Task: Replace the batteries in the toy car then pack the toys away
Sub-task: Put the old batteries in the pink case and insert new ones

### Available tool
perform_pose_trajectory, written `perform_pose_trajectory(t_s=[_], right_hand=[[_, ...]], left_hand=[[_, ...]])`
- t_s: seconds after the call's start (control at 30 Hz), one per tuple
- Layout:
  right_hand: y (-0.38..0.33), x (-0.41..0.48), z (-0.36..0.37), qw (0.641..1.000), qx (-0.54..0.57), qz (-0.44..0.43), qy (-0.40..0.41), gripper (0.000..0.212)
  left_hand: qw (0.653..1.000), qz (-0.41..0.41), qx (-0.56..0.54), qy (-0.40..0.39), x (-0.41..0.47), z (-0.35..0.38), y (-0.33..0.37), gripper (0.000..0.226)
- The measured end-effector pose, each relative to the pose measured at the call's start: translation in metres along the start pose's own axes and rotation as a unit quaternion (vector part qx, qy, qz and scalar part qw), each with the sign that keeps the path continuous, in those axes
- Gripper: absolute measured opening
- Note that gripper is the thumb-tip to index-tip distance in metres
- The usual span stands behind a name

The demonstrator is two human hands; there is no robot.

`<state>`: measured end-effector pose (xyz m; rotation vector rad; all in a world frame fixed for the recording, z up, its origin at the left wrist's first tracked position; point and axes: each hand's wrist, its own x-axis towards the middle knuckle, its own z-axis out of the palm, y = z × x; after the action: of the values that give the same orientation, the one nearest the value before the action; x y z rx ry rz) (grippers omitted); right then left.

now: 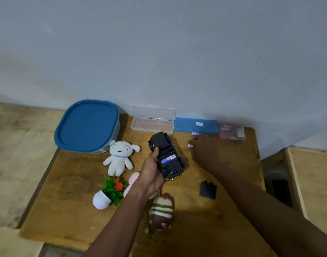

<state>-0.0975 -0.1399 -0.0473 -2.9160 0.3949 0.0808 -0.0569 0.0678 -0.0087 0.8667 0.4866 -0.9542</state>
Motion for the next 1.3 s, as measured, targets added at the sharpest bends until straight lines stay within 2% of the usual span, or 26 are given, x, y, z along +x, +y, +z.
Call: perform_pose_trajectory(t_s=[0.13,0.27,0.33,0.4,0.47,0.57,0.67,0.73,0.8,1.0,1.1,1.3], right_hand=[[0.002,0.005,0.007,0.999,-0.032,-0.010,-0.035,0.032],[0.006,0.006,0.013,0.999,-0.028,-0.018,-0.027,0.021],[0.006,0.003,0.011,1.000,0.010,-0.017,0.004,0.017],[0.003,-0.005,0.004,0.992,0.094,0.010,0.079,0.014],[-0.007,-0.017,-0.009,0.961,0.215,0.054,0.164,0.013],[-0.032,-0.044,-0.039,0.880,0.387,0.102,0.255,0.015],[-0.059,-0.072,-0.063,0.801,0.508,0.105,0.298,0.021],[-0.071,-0.085,-0.067,0.774,0.549,0.094,0.302,0.024],[-0.075,-0.092,-0.065,0.783,0.536,0.084,0.304,0.027],[-0.067,-0.109,-0.060,0.859,0.404,-0.016,0.314,0.025],[-0.065,-0.116,-0.059,0.892,0.329,-0.039,0.307,0.020],[-0.061,-0.122,-0.056,0.902,0.309,-0.064,0.294,0.026]], left_hand=[[1.000,-0.007,0.015,-0.010,-0.002,0.004,0.002,0.052],[1.000,-0.005,0.024,-0.018,-0.006,0.008,0.003,0.051],[0.999,-0.001,0.031,-0.021,-0.009,0.011,0.004,0.050],[0.999,0.005,0.031,-0.020,-0.013,0.012,0.003,0.050],[0.999,0.012,0.031,-0.019,-0.016,0.013,0.001,0.050],[0.999,0.023,0.033,-0.017,-0.020,0.015,-0.005,0.050],[0.999,0.036,0.036,-0.009,-0.025,0.020,-0.013,0.049],[0.999,0.038,0.034,-0.014,-0.030,0.025,-0.018,0.050],[0.998,0.039,0.037,-0.021,-0.036,0.031,-0.024,0.050],[0.997,0.051,0.038,-0.034,-0.052,0.044,-0.040,0.051],[0.997,0.050,0.039,-0.036,-0.058,0.049,-0.044,0.050],[0.998,0.054,0.022,-0.032,-0.062,0.057,-0.051,0.055]])
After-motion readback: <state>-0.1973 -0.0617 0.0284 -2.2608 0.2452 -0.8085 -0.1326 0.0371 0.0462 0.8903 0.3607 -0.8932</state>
